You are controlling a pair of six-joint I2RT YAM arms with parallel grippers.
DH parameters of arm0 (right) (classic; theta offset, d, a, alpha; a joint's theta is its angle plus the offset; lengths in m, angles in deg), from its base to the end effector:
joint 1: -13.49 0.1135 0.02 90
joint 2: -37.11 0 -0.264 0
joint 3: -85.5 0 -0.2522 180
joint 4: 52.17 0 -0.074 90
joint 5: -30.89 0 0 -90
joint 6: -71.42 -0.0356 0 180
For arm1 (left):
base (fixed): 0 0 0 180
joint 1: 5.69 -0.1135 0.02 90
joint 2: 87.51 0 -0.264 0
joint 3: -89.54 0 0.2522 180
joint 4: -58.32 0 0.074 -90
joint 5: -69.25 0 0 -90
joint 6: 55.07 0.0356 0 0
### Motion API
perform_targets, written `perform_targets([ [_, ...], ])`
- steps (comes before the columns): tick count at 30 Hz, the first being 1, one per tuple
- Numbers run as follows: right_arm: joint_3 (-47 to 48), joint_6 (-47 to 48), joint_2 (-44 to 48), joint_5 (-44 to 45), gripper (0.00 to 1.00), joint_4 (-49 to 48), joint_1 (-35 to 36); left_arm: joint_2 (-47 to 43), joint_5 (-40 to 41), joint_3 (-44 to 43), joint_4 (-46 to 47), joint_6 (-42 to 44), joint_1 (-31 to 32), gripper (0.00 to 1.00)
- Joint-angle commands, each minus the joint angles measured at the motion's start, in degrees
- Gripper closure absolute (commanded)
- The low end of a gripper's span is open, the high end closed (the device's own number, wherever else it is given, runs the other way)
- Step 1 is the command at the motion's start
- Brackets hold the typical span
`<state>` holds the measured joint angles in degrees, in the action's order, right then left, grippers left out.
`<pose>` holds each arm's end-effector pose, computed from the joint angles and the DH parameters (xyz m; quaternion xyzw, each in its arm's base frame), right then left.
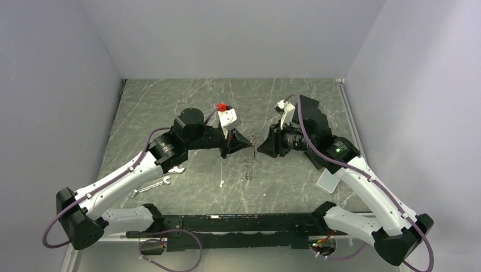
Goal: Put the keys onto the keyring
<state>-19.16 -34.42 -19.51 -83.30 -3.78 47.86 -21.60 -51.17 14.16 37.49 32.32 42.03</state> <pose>0.1619 0.1284 0.3622 -0.2400 0.8174 0.3725 0.3681 0.1640 -0.2072 0.3754 0.4399 0.6257 -0.4437 0.4671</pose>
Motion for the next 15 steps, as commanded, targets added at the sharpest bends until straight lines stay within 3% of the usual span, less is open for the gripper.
perform_targets([
  [1, 1.72, 2.64, 2.57, 1.55, 0.64, 0.38, -0.09, -2.00, -1.40, -0.45, 4.06, -0.99, 0.17, 1.00],
  [15, 0.41, 7.58, 10.72, -7.77, 0.59, -11.32, -0.09, -4.22, -3.04, 1.24, 6.62, -2.31, 0.14, 1.00],
])
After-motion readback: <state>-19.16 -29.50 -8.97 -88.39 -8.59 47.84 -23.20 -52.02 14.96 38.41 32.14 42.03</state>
